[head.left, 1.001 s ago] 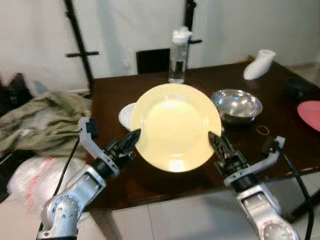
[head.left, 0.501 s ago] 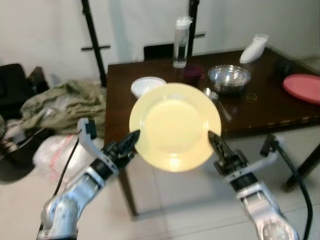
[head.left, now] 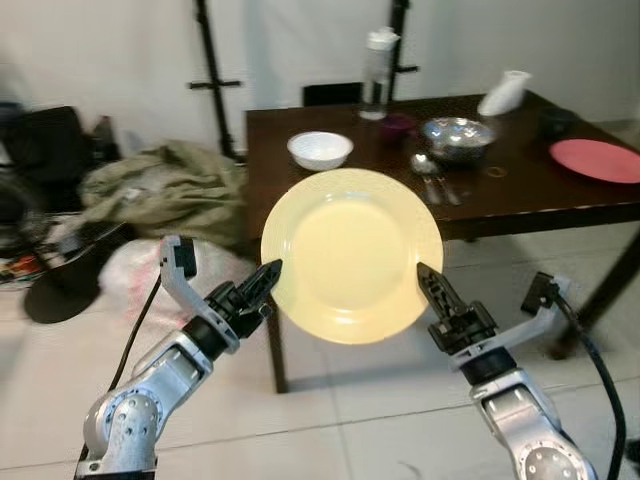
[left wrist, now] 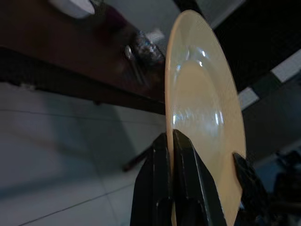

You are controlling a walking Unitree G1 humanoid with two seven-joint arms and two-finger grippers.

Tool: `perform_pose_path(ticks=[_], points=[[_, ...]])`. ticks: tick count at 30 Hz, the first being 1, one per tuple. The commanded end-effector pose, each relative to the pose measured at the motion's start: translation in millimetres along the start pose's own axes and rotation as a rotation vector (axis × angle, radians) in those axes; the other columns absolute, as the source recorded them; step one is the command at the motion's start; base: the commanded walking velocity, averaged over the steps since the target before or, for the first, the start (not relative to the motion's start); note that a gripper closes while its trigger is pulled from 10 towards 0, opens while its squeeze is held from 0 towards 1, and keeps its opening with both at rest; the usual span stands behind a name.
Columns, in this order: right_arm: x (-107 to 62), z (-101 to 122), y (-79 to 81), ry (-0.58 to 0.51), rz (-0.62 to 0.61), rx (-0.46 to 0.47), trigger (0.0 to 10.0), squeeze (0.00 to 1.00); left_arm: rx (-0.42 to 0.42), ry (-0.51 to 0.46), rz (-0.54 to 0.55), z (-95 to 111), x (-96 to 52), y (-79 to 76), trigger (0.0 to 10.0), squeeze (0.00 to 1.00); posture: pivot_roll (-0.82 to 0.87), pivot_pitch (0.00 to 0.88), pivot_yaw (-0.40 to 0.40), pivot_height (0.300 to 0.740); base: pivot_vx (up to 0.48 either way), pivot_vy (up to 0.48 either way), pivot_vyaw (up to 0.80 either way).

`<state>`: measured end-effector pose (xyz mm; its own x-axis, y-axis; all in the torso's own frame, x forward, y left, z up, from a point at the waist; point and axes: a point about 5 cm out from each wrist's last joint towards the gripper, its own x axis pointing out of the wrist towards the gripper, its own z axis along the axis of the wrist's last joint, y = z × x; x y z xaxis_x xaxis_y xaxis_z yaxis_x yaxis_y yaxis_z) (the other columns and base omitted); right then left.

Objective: Setting the table

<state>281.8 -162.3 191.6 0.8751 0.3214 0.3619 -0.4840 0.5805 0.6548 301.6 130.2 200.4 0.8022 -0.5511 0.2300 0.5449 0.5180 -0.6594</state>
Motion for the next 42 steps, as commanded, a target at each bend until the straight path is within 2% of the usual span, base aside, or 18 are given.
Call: perform_pose_path(ticks=[1,42], points=[[0.1,1,2.6,0.005,0.014,-0.02,10.0,0.0,0.013,0.025,0.028,-4,0.7,2.3,10.0,0.0,0.0,0.061,0.103,0.701,0.0,0.0,0.0],[3.1,-1,3.1,0.011,0.029,-0.036,10.0,0.0,0.055,0.016,0.125,-4,3.9,12.8,10.0,0.0,0.01,0.051,0.103,0.701,0.0,0.0,0.74]])
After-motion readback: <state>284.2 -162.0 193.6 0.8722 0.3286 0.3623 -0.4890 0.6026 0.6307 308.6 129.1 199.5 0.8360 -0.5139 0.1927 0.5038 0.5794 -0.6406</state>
